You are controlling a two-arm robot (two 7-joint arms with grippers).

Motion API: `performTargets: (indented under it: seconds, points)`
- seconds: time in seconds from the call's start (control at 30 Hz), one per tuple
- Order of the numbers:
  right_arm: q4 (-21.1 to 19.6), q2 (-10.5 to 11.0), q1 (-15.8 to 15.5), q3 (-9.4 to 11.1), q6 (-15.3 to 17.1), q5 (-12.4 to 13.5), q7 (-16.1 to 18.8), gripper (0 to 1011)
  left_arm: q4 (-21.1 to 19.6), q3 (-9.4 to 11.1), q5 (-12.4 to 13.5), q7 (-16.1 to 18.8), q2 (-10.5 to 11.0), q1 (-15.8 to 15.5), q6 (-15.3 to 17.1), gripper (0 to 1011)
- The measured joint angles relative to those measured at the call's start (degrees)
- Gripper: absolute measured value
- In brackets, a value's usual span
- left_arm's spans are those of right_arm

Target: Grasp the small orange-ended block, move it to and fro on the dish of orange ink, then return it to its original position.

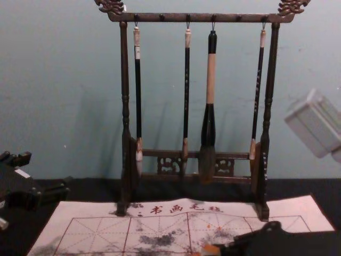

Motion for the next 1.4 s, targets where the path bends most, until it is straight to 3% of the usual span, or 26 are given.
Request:
performTargets:
  seconds: [0.43, 0.83, 1.1, 1.4]
  points:
    - [3.7, -2.9, 3.7, -2.1, -0.1, -0.6, 0.7, 81, 0.0, 0.0, 0.0, 0.0, 0.0, 0.0, 0.0, 1001]
    - [8.1, -4.9, 6.6, -2.0, 0.0, -1.1, -0.1, 81, 0.0, 0.0, 0.0, 0.0, 0.0, 0.0, 0.0, 1001]
    - [8.4, -4.5, 6.8, -1.1, 0.5, -1.1, -0.8, 81, 0.0, 0.0, 0.0, 0.0, 0.0, 0.0, 0.0, 1001]
    - [5.9, -2.4, 5.0, -0.3, 1.2, -1.1, -0.9, 81, 0.0, 0.0, 0.0, 0.0, 0.0, 0.0, 0.0, 1001]
